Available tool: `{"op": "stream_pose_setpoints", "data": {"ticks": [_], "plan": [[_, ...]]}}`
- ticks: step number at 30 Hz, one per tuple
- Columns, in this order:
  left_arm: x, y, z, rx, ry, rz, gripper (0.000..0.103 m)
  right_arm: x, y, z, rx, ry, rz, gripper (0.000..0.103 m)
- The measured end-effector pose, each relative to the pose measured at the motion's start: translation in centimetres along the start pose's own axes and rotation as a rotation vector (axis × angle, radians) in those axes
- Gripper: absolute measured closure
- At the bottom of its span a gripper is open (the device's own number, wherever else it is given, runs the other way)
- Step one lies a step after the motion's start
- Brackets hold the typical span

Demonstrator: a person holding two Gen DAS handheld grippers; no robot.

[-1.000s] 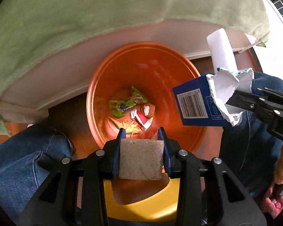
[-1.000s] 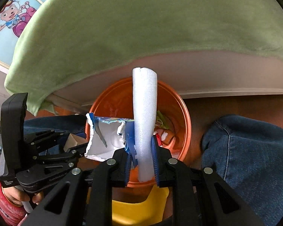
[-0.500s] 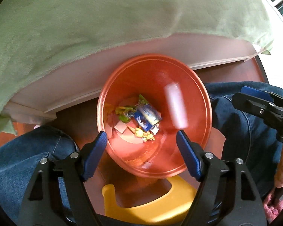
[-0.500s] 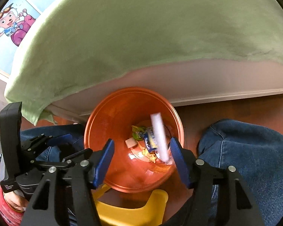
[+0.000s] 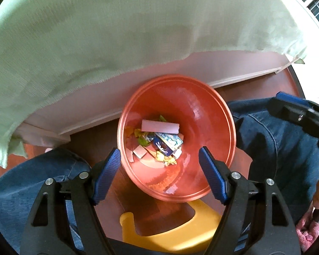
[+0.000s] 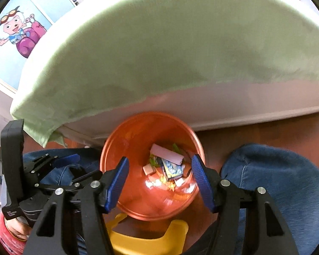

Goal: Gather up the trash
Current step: 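Move the left gripper to the bed and grasp the orange juice pouch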

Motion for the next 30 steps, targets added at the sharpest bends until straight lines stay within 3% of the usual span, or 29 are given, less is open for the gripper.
{"op": "stream_pose_setpoints", "data": {"ticks": [9, 14, 16, 21, 25, 30], "plan": [[-1.1, 5.0, -0.6, -0.006, -0.022, -0.124, 0.029, -2.0, 6.4, 1.8, 0.014, 0.083, -0.197, 0.041], [-3.1, 8.7, -0.4, 0.032, -0.017, -0.204, 0.029, -3.7, 9.5, 2.1, -0.007, 0.085, -0.283, 0.040], [-4.5, 10.3, -0.1, 0.051, -0.011, -0.241, 0.024, -4.4, 10.6, 1.8, -0.016, 0.078, -0.313, 0.040], [-10.5, 14.4, 1.4, 0.094, 0.017, -0.333, 0.021, -5.1, 11.7, 1.4, -0.022, 0.085, -0.357, 0.039], [-17.8, 16.7, 3.4, 0.154, 0.087, -0.428, 0.020, -5.4, 12.4, 1.4, -0.025, 0.100, -0.374, 0.037], [-26.2, 17.3, 5.0, 0.192, 0.153, -0.474, 0.019, -6.0, 12.5, 0.8, -0.036, 0.109, -0.393, 0.034]]}}
Point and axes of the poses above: each gripper's, at about its wrist camera, not at the fingertips, and y roughly against the way its jaws point, z to its left, x to its underside, the point moved 2 cm from there along -y, roughly the way its jaws point, and after that the axes turned 5 degrees about z, right-handed, at the moved point
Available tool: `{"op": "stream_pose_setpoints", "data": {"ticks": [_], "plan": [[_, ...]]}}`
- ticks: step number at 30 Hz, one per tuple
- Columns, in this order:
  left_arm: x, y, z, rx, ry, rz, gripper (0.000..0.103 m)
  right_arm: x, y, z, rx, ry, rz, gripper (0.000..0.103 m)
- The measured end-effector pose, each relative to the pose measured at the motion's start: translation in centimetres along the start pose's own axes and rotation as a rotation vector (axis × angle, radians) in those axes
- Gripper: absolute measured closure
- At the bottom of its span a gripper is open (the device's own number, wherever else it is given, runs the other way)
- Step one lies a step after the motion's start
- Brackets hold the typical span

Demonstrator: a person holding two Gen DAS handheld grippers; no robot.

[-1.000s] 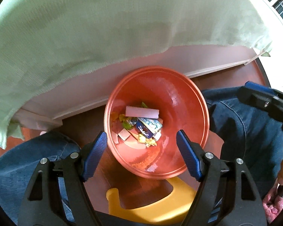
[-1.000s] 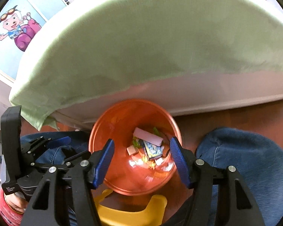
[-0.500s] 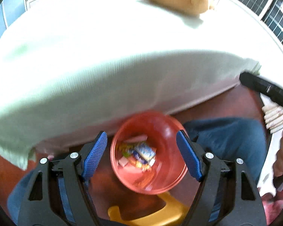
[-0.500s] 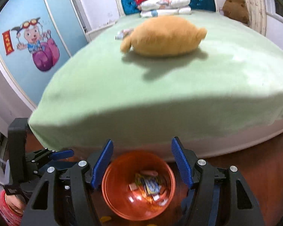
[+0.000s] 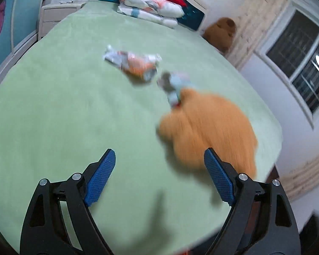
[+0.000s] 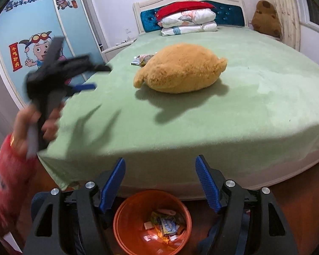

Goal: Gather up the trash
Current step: 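Move the left gripper to the bed and grasp the orange juice pouch, then grasp the light blue plastic cup with the right gripper while the left gripper holds the pouch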

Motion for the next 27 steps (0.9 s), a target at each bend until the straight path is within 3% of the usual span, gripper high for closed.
{"op": "stream_pose_setpoints", "data": {"ticks": [6, 8, 11, 16, 17, 18, 19, 27], "plan": [[-10.0, -7.2, 1.8, -0.079, 0.114, 0.042, 0.018, -0.8, -0.6, -0.7, -0.014, 0.016, -0.014, 0.033], [-12.9, -9.4, 3.3, -0.084, 0.198, 0.055, 0.018, -0.7, -0.8, -0.8, -0.013, 0.024, -0.010, 0.033], [-15.4, -12.7, 5.4, -0.077, 0.317, 0.092, 0.018, -0.6, -1.6, -0.9, -0.025, 0.033, 0.006, 0.033], [-16.9, -15.9, 7.5, -0.064, 0.452, 0.129, 0.018, -0.4, -2.8, -1.7, -0.040, 0.024, 0.034, 0.033], [-17.0, -16.2, 7.6, -0.070, 0.456, 0.132, 0.019, -0.4, -3.1, -1.9, -0.042, 0.019, 0.041, 0.032], [-17.0, -16.3, 7.6, -0.089, 0.448, 0.135, 0.025, -0.4, -3.3, -2.0, -0.047, 0.013, 0.046, 0.032], [-17.0, -16.3, 7.5, -0.113, 0.437, 0.134, 0.040, -0.3, -3.5, -2.0, -0.049, 0.010, 0.049, 0.032], [-15.9, -13.6, 6.5, -0.151, 0.286, 0.098, 0.055, -0.7, -3.0, -0.9, -0.074, 0.042, 0.032, 0.032]]}}
Point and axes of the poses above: each gripper's, at about its wrist camera, not at the fingertips, and y roughly against the way its jaws point, z to its left, x to its underside, the point moved 2 cm from there along -y, roughly the way its jaws point, and after that the axes turned 5 degrees about z, right-handed, at the moved point
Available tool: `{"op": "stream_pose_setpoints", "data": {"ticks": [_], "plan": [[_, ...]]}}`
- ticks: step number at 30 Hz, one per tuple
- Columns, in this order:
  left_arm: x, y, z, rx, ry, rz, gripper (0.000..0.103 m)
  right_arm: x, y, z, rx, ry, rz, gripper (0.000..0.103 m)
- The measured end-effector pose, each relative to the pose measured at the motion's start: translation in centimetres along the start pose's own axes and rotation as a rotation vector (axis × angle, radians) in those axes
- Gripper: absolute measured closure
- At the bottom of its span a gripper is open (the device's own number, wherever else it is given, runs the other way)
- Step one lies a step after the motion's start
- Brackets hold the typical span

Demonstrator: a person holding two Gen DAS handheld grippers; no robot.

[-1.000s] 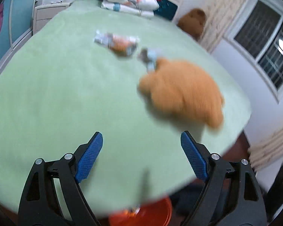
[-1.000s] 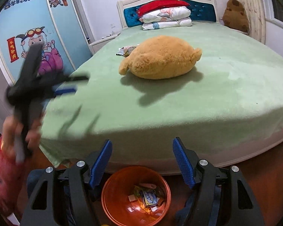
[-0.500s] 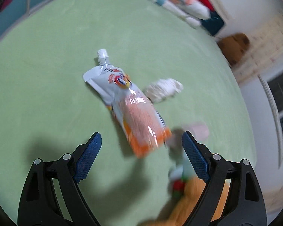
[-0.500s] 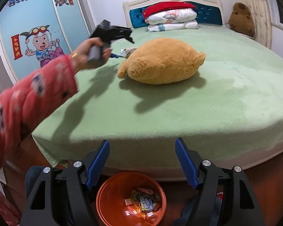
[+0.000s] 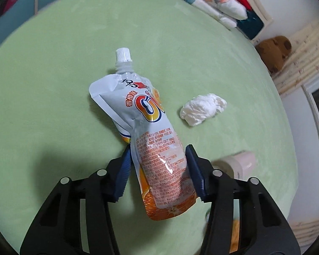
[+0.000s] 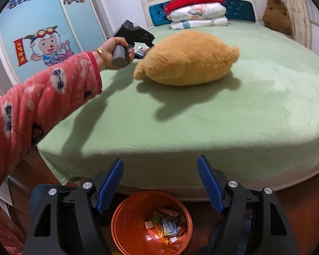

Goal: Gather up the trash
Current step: 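Grasp the light blue plastic cup with the right gripper while the left gripper holds the pouch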

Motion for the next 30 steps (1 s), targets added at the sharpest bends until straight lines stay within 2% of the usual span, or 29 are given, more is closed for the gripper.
{"op": "stream_pose_setpoints", "data": {"ticks": [4, 7, 11, 14, 18, 21, 23, 26, 30], "plan": [[2.2, 3.0, 0.0, 0.046, -0.101, -0.032, 0.056, -1.0, 1.6, 1.0, -0.030, 0.046, -0.033, 0.033], [4.8, 6.8, 1.0, 0.074, -0.177, -0.078, 0.056, -2.7, 2.7, 1.9, -0.074, 0.081, -0.049, 0.032], [7.5, 10.7, 2.5, 0.109, -0.230, -0.116, 0.057, -7.1, 3.7, 2.3, -0.145, 0.093, -0.078, 0.032], [9.3, 12.9, 3.5, 0.122, -0.265, -0.141, 0.057, -12.4, 3.2, 1.5, -0.183, 0.067, -0.085, 0.029], [11.8, 14.9, 5.1, 0.117, -0.307, -0.147, 0.057, -21.4, -1.1, -1.0, -0.221, -0.026, 0.002, 0.027], [13.2, 15.6, 6.1, 0.107, -0.324, -0.151, 0.057, -25.9, -5.2, -2.7, -0.152, -0.071, 0.060, 0.028], [14.0, 16.0, 6.7, 0.112, -0.324, -0.151, 0.057, -29.0, -9.1, -3.9, -0.070, -0.101, 0.112, 0.028], [14.9, 15.9, 7.1, 0.126, -0.327, -0.134, 0.057, -31.4, -13.5, -5.6, -0.044, -0.182, 0.174, 0.028], [16.2, 15.7, 7.9, 0.137, -0.319, -0.111, 0.057, -32.9, -18.6, -7.8, -0.021, -0.278, 0.268, 0.031]]}}
Point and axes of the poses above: each gripper's, at about its wrist camera, not at the fingertips, and y roughly against the way its jaws point, z to its left, x to its underside, the point moved 2 cm from there along -y, roughly the way its jaws point, and after that the axes turned 5 degrees about z, right-handed, at the moved point
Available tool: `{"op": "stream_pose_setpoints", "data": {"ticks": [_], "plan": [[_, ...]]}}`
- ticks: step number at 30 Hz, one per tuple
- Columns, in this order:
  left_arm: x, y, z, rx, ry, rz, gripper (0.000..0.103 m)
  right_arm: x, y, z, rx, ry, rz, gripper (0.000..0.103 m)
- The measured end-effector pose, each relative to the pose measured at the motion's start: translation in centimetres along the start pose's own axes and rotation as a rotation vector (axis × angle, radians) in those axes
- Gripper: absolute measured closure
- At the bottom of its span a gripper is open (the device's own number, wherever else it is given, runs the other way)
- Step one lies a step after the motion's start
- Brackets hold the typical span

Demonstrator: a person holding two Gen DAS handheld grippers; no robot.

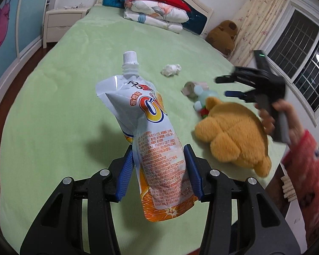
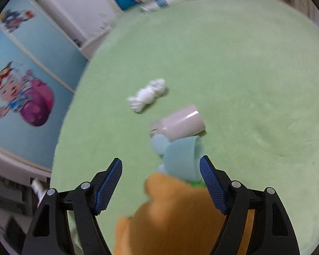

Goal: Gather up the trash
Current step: 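Grasp the light blue plastic cup with the right gripper while the left gripper holds the pouch, then carry pouch and blue cup over the orange bucket and open both grippers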

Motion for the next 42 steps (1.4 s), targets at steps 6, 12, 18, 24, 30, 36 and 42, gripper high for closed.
{"op": "stream_pose_setpoints", "data": {"ticks": [6, 12, 18, 24, 30, 36, 42], "plan": [[0.8, -0.4, 0.9, 0.017, 0.030, 0.028, 0.057, -0.5, -4.1, -1.4, -0.020, -0.093, 0.139, 0.071], [1.2, -0.2, 0.2, 0.025, 0.029, 0.025, 0.057, 0.7, -2.9, -0.8, -0.055, -0.050, 0.083, 0.088], [1.0, 0.5, -0.5, 0.026, 0.007, 0.010, 0.057, 0.8, 0.9, 0.7, -0.038, 0.016, -0.012, 0.100], [1.2, 1.7, -1.7, 0.035, -0.014, -0.005, 0.057, 1.2, 5.4, 1.7, -0.040, 0.052, -0.076, 0.100], [1.8, 3.8, -3.8, 0.048, -0.062, -0.031, 0.057, 4.8, 10.4, 2.7, -0.069, 0.130, -0.118, 0.100], [3.8, 6.0, -6.2, 0.065, -0.114, -0.038, 0.057, 10.9, 15.5, 3.9, -0.120, 0.230, -0.147, 0.100], [7.5, 8.2, -8.8, 0.101, -0.188, -0.020, 0.057, 19.0, 18.2, 4.5, -0.172, 0.322, -0.136, 0.100]]}}
Point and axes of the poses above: each gripper's, at about its wrist camera, not at the fingertips, and y roughly against the way its jaws point, z to its left, x to its underside, the point moved 2 cm from there along -y, roughly the way its jaws point, and after that the axes turned 5 degrees about z, right-handed, at the moved point
